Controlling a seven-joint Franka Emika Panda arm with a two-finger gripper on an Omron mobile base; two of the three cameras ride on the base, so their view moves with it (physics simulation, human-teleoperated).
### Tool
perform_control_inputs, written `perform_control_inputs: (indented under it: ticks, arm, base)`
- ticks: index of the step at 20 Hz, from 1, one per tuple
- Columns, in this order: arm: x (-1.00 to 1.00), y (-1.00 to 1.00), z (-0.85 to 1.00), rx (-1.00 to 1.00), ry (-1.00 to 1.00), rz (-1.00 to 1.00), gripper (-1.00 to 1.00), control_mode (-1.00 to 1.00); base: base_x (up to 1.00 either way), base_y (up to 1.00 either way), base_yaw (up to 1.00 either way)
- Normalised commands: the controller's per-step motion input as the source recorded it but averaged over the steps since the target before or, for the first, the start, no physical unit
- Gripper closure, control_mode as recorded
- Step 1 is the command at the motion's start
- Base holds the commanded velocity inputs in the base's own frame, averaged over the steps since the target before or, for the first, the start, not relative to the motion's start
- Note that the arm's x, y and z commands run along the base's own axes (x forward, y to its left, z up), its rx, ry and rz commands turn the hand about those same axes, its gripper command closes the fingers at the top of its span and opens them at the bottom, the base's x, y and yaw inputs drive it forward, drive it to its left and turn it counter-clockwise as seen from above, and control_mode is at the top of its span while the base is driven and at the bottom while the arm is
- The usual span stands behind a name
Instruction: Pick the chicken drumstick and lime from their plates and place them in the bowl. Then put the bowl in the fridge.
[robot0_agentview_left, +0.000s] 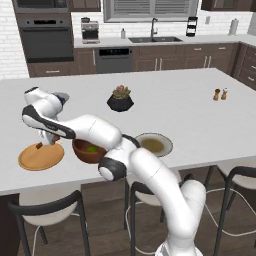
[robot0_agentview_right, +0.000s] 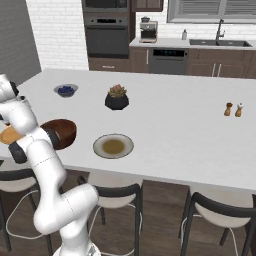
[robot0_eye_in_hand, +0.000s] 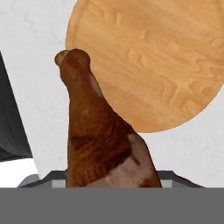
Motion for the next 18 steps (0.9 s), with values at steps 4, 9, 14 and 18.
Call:
perform_control_inputs:
  ticks: [4, 9, 14, 18]
  arm:
    - [-0.82, -0.98, 0.03, 0.05, -0.10, -0.10, 1.00, -1.00]
    - [-0.74, -1.00, -0.04, 0.06, -0.14, -0.08, 1.00, -1.00]
    - [-0.15, -0.90, -0.01, 0.17, -0.50, -0.02, 1.00, -1.00]
    - [-0.09, -0.89, -0.16, 0.31, -0.65, 0.00, 1.00, -1.00]
  base:
    - [0.00, 0.00, 0.00]
    - [0.00, 0.00, 0.00]
    - [0.00, 0.00, 0.00]
    - [0.00, 0.00, 0.00]
